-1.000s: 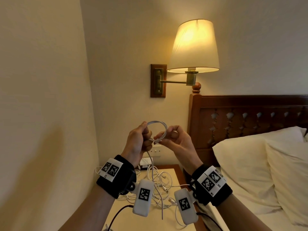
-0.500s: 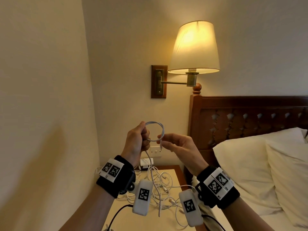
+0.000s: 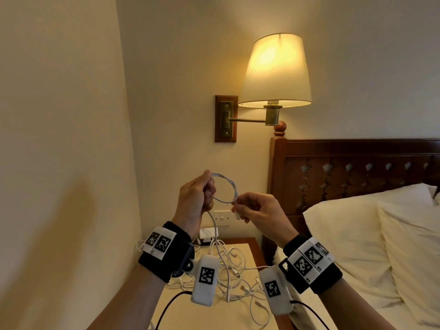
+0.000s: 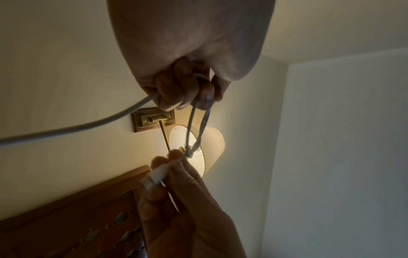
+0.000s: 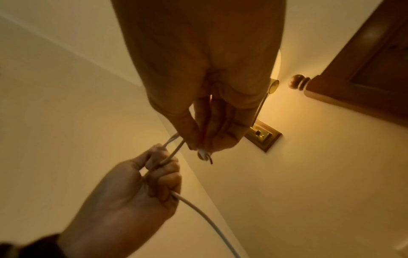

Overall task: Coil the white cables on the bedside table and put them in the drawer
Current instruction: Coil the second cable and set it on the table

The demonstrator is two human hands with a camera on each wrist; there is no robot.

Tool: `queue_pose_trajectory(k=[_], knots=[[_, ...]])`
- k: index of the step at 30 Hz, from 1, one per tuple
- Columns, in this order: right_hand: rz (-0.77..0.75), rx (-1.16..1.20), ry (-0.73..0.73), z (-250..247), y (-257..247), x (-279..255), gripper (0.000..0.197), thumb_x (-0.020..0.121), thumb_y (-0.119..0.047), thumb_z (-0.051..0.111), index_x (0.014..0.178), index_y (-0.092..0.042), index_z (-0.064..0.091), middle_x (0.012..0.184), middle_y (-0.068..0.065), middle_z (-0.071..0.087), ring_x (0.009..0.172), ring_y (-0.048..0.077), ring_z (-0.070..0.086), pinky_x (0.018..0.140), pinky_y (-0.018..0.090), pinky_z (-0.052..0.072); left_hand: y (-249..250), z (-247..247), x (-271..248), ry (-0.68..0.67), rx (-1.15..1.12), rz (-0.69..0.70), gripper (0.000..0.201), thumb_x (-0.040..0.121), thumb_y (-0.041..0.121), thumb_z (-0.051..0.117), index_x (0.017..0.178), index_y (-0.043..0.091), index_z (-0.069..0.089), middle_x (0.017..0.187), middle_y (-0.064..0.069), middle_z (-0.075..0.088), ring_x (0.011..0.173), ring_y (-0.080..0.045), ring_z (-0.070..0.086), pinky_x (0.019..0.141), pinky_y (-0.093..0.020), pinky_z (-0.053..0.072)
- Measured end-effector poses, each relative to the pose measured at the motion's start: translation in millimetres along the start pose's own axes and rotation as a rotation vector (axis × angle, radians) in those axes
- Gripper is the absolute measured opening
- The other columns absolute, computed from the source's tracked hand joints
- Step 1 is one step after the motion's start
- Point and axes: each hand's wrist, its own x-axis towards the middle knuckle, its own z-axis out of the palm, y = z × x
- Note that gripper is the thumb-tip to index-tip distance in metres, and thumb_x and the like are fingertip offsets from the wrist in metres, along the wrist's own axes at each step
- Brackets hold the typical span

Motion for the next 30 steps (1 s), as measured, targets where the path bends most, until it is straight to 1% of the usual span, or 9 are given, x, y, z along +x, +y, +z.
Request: queue_pose_trajectory(k=[2, 5, 8, 13, 19, 21, 24, 27, 30], knots=[[-0.013, 0.066, -0.028, -2, -2, -2, 0.017, 0.093, -0.007, 0.06, 0.108, -0.011, 0.069, 0.086, 0.006, 0.072, 0.072, 0.009, 0.061, 0.065, 0.021, 0.049, -2, -3, 1, -0.004, 0.03, 0.013, 0.032, 0.101, 0.031, 0.046, 0.08, 0.011, 0.061, 0.056, 0.003, 0.037, 0.048, -0.01, 0.026, 0.047, -0.025, 0.022], [-0.034, 0.107, -0.022, -2, -6, -3, 0.02, 0.096, -0.011, 0.056, 0.11, -0.016, 0.069, 0.084, 0.005, 0.067, 0.073, 0.011, 0.056, 0.066, 0.026, 0.046, -7, -3, 1, -0.003, 0.069, 0.02, 0.032, 0.102, 0.031, 0.043, 0.088, 0.009, 0.061, 0.056, 0.004, 0.036, 0.048, -0.01, 0.025, 0.046, -0.025, 0.022], [-0.034, 0.122, -0.01, 1, -9, -2, 0.017, 0.096, -0.018, 0.056, 0.103, -0.013, 0.071, 0.084, 0.005, 0.067, 0.074, 0.014, 0.056, 0.068, 0.028, 0.047, -8, -1, 1, -0.002, 0.099, 0.027, 0.031, 0.102, 0.032, 0.041, 0.085, 0.012, 0.057, 0.055, 0.005, 0.036, 0.048, -0.011, 0.026, 0.047, -0.026, 0.024], [0.056, 0.224, -0.06, -2, -7, -3, 0.017, 0.093, -0.01, 0.057, 0.102, -0.002, 0.07, 0.082, 0.01, 0.067, 0.068, 0.016, 0.055, 0.063, 0.023, 0.048, -8, 0, 2, 0.022, 0.11, 0.051, 0.032, 0.102, 0.03, 0.04, 0.075, 0.016, 0.051, 0.055, 0.006, 0.035, 0.047, -0.01, 0.027, 0.045, -0.023, 0.026], [0.249, 0.713, -0.106, 3, -14, 0, 0.03, 0.08, -0.009, 0.067, 0.108, 0.003, 0.067, 0.081, 0.01, 0.069, 0.063, 0.011, 0.064, 0.06, 0.017, 0.055, -17, 8, 0, 0.063, 0.143, 0.106, 0.034, 0.103, 0.03, 0.038, 0.075, 0.016, 0.049, 0.054, 0.007, 0.035, 0.047, -0.009, 0.029, 0.046, -0.025, 0.026], [0.298, 0.765, -0.105, 6, -14, 1, 0.032, 0.08, -0.007, 0.069, 0.111, 0.002, 0.068, 0.078, 0.007, 0.068, 0.063, 0.01, 0.062, 0.058, 0.016, 0.054, -21, 11, -1, 0.071, 0.144, 0.108, 0.033, 0.103, 0.032, 0.039, 0.076, 0.016, 0.05, 0.055, 0.006, 0.035, 0.049, -0.01, 0.029, 0.048, -0.026, 0.027], [0.283, 0.576, -0.047, 4, -13, 3, 0.02, 0.085, -0.005, 0.068, 0.104, 0.0, 0.072, 0.075, 0.006, 0.066, 0.059, 0.007, 0.057, 0.055, 0.014, 0.05, -24, 9, -1, 0.056, 0.131, 0.109, 0.034, 0.103, 0.032, 0.038, 0.076, 0.016, 0.049, 0.057, 0.005, 0.034, 0.05, -0.01, 0.029, 0.048, -0.026, 0.028], [0.213, 0.339, -0.021, -4, -10, 4, 0.018, 0.087, -0.004, 0.067, 0.104, -0.002, 0.072, 0.078, 0.008, 0.069, 0.063, 0.009, 0.059, 0.059, 0.018, 0.051, -24, 5, 1, 0.045, 0.154, 0.131, 0.036, 0.104, 0.03, 0.037, 0.072, 0.018, 0.049, 0.058, 0.005, 0.032, 0.052, -0.011, 0.027, 0.049, -0.028, 0.025], [0.182, 0.242, -0.038, -3, -14, 5, 0.021, 0.088, -0.018, 0.068, 0.106, -0.008, 0.073, 0.088, 0.007, 0.071, 0.072, 0.011, 0.058, 0.067, 0.024, 0.049, -22, 6, 3, 0.043, 0.208, 0.146, 0.036, 0.103, 0.032, 0.037, 0.072, 0.019, 0.05, 0.059, 0.005, 0.034, 0.054, -0.012, 0.028, 0.051, -0.029, 0.026]])
